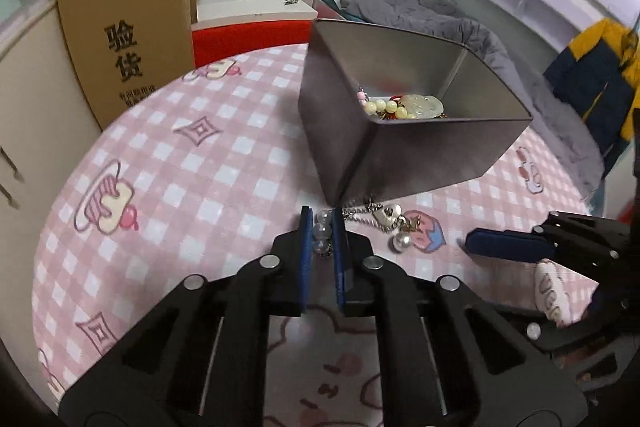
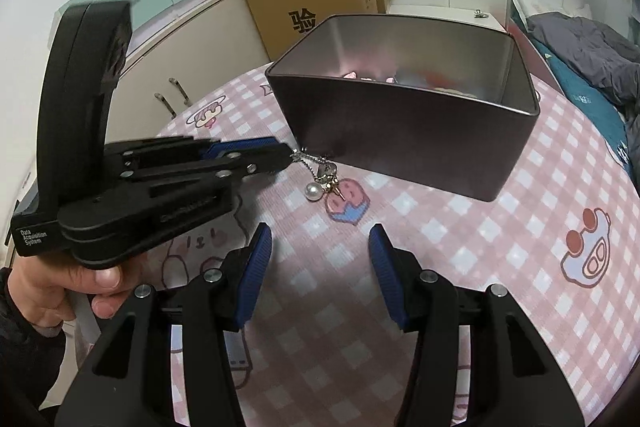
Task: Organize jewelry
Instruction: 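Grasp a silver pearl charm with the left tool while the right tool grasps the pearl chain charm, then carry both silver charms into the grey box and open both tools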
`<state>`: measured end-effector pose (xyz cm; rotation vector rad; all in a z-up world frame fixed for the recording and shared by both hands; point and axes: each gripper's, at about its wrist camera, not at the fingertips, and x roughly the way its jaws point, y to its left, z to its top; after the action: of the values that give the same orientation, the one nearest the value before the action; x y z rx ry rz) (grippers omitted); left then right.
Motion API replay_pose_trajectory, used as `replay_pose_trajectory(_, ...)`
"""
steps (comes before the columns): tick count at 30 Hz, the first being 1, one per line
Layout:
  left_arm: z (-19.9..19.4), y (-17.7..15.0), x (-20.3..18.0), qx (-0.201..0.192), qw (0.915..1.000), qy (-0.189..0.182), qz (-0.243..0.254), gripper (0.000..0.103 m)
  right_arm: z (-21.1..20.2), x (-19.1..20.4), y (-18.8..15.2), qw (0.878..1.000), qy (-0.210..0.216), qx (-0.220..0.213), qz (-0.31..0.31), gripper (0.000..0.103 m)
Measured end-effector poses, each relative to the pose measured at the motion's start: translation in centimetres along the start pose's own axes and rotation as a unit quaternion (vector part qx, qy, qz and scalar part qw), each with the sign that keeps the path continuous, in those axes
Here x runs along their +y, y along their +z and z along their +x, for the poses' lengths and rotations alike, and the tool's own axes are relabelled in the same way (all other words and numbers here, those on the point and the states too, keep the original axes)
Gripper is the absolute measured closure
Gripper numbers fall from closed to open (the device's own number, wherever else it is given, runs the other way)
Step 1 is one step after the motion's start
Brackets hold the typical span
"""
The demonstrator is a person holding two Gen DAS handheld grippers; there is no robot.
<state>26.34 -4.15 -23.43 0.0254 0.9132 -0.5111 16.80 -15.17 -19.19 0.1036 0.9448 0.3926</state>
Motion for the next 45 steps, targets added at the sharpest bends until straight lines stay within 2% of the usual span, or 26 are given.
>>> replay_pose_trajectory(7,-1.8,-1.7,1.3,-0.01,0.9994,0.02,-0.027,0.094,0.7,0.3,1.1,1.0,-0.004,-0.006,-0.011,0.056)
replay_pose_trajectory(14,-3.5,-3.0,2.5,-0.019,0.9976,0.037,-0.055,0.094,2.4,1.0,1.9,1.0,-0.012,0.002,-0.028,0.062)
replay_pose_trajectory(18,-4.0,-3.9,2.9,-0.022,0.9968,0.039,-0.067,0.094,3.3,1.8,2.1,0.997,-0.047,-0.003,-0.064,0.074)
replay_pose_trajectory(19,-4.1,-4.0,2.9,-0.023,0.9966,0.039,-0.069,0.094,3.3,1.9,2.2,0.996,-0.054,-0.002,-0.065,0.082)
replay_pose_trajectory(20,-4.2,-4.0,2.9,-0.023,0.9965,0.04,-0.069,0.094,3.3,1.8,2.2,0.996,-0.055,0.001,-0.064,0.087)
replay_pose_trajectory(21,-4.3,-4.1,2.9,-0.024,0.9965,0.042,-0.069,0.094,3.0,1.6,2.0,0.997,-0.047,0.002,-0.06,0.087)
replay_pose_trajectory(27,-4.9,-4.4,1.9,-0.028,0.997,0.03,-0.065,0.094,0.6,0.5,0.4,0.999,-0.025,-0.016,-0.025,0.087)
replay_pose_trajectory(32,-7.3,-3.6,0.6,-0.053,0.9968,0.016,-0.057,0.094,-2.2,0.1,0.2,0.999,-0.011,-0.036,-0.007,0.087)
replay_pose_trajectory(39,-12.6,-0.7,-1.2,-0.11,0.9935,0.008,-0.029,0.094,-6.4,0.5,1.9,0.997,0.002,-0.076,-0.013,0.087)
replay_pose_trajectory(45,-16.6,1.6,-2.6,-0.151,0.9885,0.01,-0.001,0.094,-10.0,1.4,4.8,0.992,0.012,-0.121,-0.033,0.087)
